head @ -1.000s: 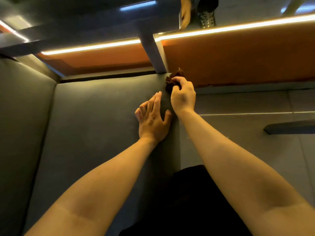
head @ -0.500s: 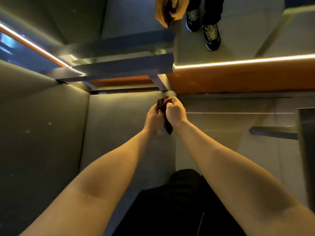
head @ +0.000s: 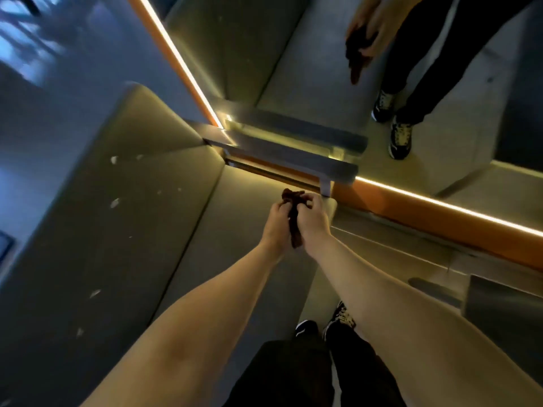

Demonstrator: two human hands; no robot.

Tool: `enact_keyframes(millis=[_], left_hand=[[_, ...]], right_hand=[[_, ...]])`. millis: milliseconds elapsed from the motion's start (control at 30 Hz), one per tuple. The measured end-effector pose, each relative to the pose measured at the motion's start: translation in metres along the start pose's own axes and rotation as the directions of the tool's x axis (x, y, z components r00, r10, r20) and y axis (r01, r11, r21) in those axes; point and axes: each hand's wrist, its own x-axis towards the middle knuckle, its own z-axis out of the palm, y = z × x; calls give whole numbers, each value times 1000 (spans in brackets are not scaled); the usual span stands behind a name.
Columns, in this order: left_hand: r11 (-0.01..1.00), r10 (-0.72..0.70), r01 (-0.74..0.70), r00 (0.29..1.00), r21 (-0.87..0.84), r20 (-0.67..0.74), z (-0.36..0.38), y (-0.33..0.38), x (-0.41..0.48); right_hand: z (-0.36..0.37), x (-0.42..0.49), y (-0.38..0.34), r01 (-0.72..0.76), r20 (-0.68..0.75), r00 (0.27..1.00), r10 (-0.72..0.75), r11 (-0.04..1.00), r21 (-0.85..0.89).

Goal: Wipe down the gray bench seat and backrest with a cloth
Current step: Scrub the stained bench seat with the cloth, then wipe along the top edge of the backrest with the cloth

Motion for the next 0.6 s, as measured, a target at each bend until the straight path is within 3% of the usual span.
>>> enact_keyframes(millis=[133, 267, 467, 600], left_hand=[[993, 100, -103, 993, -52, -62, -45, 40, -29], [983, 87, -123, 965, -133, -249, -97, 70, -52], [959, 55, -134, 952, -248, -301, -169, 83, -69], [962, 51, -137, 939, -236, -339, -209, 84, -87]], right_hand=[[52, -38, -39, 53, 175, 983, -58, 998, 34], [101, -68, -57, 73, 350, 933, -89, 996, 59], [159, -91, -53, 224, 452, 875, -173, 972, -63], [195, -111, -39, 263, 501, 850, -159, 954, -144]])
